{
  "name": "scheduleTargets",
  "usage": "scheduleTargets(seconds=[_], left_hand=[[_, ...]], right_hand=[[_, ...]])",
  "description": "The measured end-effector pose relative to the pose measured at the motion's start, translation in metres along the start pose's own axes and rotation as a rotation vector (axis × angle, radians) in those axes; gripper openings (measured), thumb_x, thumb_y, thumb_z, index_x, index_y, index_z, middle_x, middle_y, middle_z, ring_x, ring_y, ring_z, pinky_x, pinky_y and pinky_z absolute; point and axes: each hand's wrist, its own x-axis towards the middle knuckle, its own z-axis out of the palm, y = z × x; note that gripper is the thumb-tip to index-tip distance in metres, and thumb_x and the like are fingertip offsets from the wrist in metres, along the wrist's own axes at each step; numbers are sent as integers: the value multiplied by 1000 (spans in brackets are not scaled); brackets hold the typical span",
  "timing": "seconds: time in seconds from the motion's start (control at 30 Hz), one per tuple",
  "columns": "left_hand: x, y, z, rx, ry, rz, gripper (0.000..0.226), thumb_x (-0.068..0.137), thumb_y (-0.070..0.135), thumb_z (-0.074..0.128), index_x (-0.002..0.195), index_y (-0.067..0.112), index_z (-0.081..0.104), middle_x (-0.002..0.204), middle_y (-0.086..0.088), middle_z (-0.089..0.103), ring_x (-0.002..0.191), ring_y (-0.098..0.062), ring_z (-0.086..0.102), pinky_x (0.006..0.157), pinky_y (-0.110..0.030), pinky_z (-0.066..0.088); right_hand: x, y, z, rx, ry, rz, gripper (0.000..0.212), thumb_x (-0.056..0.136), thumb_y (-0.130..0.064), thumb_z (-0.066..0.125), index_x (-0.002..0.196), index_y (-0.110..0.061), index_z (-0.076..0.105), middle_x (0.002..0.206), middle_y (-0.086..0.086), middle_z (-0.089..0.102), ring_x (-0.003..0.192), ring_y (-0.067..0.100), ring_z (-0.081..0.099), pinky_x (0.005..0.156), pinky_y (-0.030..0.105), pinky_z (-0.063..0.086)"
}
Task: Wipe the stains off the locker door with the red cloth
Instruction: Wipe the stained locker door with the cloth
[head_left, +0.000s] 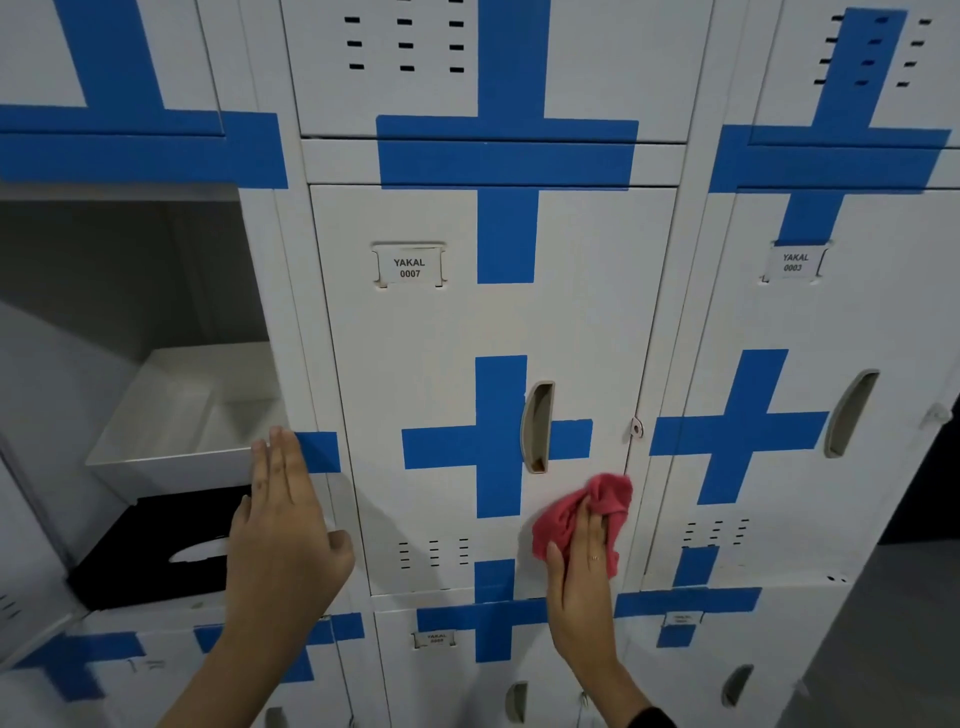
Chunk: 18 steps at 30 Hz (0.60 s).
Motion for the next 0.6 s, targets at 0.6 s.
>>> scheduleTargets(seconds=[0.6], left_hand=[[0,6,-9,-26,-47,-34,100,77,32,64,149,4,1,158,-10,4,146,-27,5,111,-44,33]], right_hand=[[-5,-17,19,-377,-261,-472,106,77,-23,80,153,-30,6,136,0,57,121,16,57,104,34,40]])
